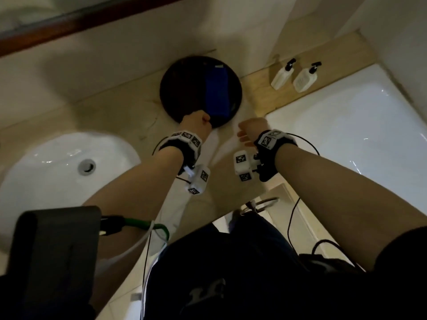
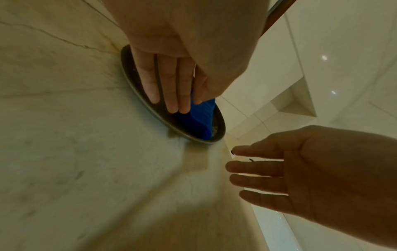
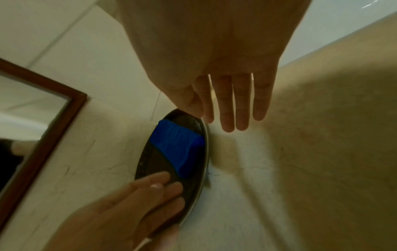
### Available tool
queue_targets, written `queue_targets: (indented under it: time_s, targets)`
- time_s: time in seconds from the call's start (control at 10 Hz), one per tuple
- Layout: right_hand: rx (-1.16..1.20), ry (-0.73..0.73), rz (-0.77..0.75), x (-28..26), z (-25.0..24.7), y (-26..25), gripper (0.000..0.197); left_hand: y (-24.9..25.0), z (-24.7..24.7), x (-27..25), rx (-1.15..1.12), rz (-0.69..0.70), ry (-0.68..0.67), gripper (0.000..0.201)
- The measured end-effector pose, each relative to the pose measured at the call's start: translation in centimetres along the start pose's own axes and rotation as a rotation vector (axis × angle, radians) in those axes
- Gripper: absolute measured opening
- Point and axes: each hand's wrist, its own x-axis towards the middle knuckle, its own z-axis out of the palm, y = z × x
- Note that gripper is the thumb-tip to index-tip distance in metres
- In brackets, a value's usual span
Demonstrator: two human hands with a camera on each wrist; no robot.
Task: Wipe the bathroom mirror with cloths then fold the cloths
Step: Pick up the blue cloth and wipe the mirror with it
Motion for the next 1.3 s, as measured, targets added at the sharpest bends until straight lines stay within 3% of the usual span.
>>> queue_targets:
  time_s: [0.2, 0.5, 0.6, 0.7, 0.8, 0.9, 1.0, 1.1, 1.2, 1.3]
  targets:
    - [-0.183, -0.074, -0.134, 6.3, 0.4, -2.5, 0.032, 0.9, 0.5, 3.4, 0.035, -0.016, 0.062, 0.031]
    - [-0.328, -0.200, -0.139, 10.3, -0.2, -5.4, 0.030, 3.2, 3.1, 6.8, 0.372, 0.040, 0.027, 0.047]
    - [-0.275, -0.256, -0.111, 10.7, -0.4, -6.7, 0.016, 4.0, 3.5, 7.1, 0.403, -0.008, 0.027, 0.055]
    - [-0.289, -0.254, -0.161, 11.0, -0.1, -7.6, 0.015, 3.8, 3.4, 7.4, 0.345, -0.044, 0.043, 0.053]
    - [-0.266, -0.230, -0.245, 11.1, 0.5, -7.9, 0.020, 3.4, 2.9, 7.2, 0.157, -0.067, 0.150, 0.037]
    - [-0.204, -0.282, -0.252, 10.8, 0.7, -7.9, 0.010, 3.1, 2.2, 7.4, -0.186, -0.259, 0.216, 0.033]
    - [-0.096, -0.281, -0.300, 9.9, 1.1, -7.6, 0.020, 3.0, 1.4, 7.9, -0.654, -0.443, 0.204, 0.030]
    - [-0.212, -0.326, -0.455, 8.8, 1.0, -7.3, 0.044, 3.2, 1.0, 7.5, -0.944, -0.501, 0.237, 0.031]
    - [-0.361, -0.280, -0.611, 8.8, 0.5, -7.4, 0.047, 3.4, 1.0, 7.0, -1.033, -0.479, 0.244, 0.036]
    - [-0.409, -0.208, -0.636, 8.8, 0.1, -7.7, 0.037, 2.8, 0.9, 6.7, -0.971, -0.440, 0.263, 0.034]
